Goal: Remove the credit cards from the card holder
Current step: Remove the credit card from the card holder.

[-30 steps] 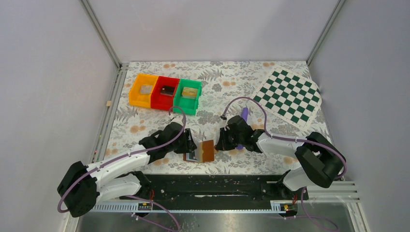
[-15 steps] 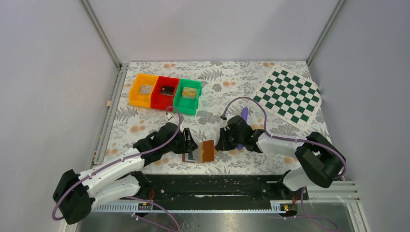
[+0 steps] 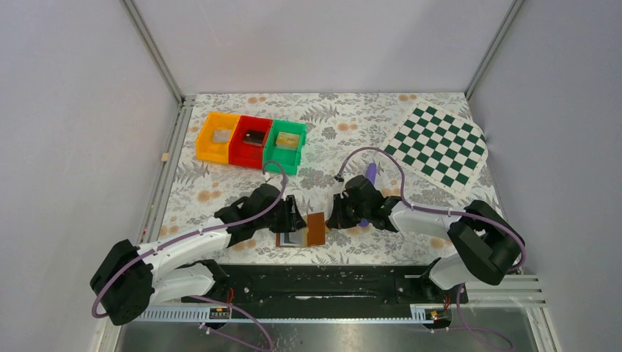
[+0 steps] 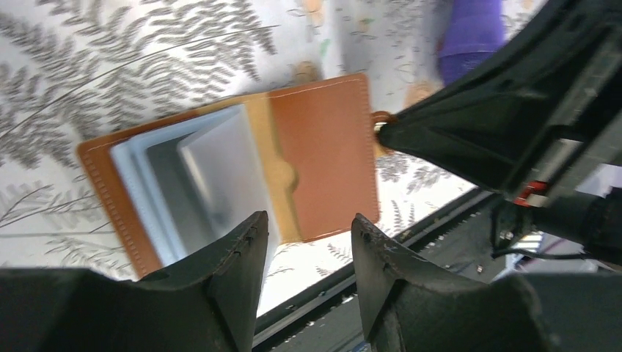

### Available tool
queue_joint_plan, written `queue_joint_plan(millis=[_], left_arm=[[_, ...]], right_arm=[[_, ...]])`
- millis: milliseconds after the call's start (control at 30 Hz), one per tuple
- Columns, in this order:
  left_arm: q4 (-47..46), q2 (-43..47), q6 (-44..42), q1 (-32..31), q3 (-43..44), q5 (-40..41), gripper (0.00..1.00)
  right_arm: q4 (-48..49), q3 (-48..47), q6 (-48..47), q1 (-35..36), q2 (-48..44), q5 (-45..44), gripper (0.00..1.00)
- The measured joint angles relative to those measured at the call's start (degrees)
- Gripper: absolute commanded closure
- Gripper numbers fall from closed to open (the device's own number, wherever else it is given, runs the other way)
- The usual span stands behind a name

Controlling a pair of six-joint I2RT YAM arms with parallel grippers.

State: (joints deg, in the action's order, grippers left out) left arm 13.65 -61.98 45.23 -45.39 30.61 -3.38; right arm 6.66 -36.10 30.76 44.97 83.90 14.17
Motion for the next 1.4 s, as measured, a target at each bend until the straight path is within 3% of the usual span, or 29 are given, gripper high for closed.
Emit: queue_joint_plan(millis=[333, 433, 600, 800, 967, 1133, 1300, 1400], left_arm=[[-11.0, -0.7, 0.7, 0.0, 0.0, -9.0, 0.56], [-10.2, -0.7, 0.9, 0.0, 0.0, -8.7, 0.55], [-1.1, 3.8, 0.5, 0.0, 0.5, -0.3, 0.48], [8.5, 8.3, 1.4, 0.1, 1.3, 9.3, 0.71], [12.1, 7.2, 2.0, 0.2, 1.3, 12.8, 0.91], [12.3, 2.7, 2.5, 0.3, 1.3, 13.0, 1.00], [10.4, -0.3, 2.4, 0.3, 1.1, 11.7, 1.00], [6.4, -0.7, 2.1, 0.3, 0.2, 8.7, 0.98]], right_arm=[[-0.2, 0.0, 0.1, 0.0, -0.1, 0.0, 0.88], [-0.2, 0.0, 0.1, 0.0, -0.1, 0.0, 0.88], [-0.2, 0.0, 0.1, 0.0, -0.1, 0.0, 0.88], [-0.2, 0.0, 0.1, 0.0, -0.1, 0.0, 0.88], [-0.2, 0.0, 0.1, 0.0, -0.1, 0.0, 0.88], [-0.2, 0.0, 0.1, 0.0, -0.1, 0.0, 0.88], [-0.2, 0.0, 0.1, 0.0, -0.2, 0.0, 0.88], [-0.2, 0.0, 0.2, 0.0, -0.2, 0.0, 0.82]])
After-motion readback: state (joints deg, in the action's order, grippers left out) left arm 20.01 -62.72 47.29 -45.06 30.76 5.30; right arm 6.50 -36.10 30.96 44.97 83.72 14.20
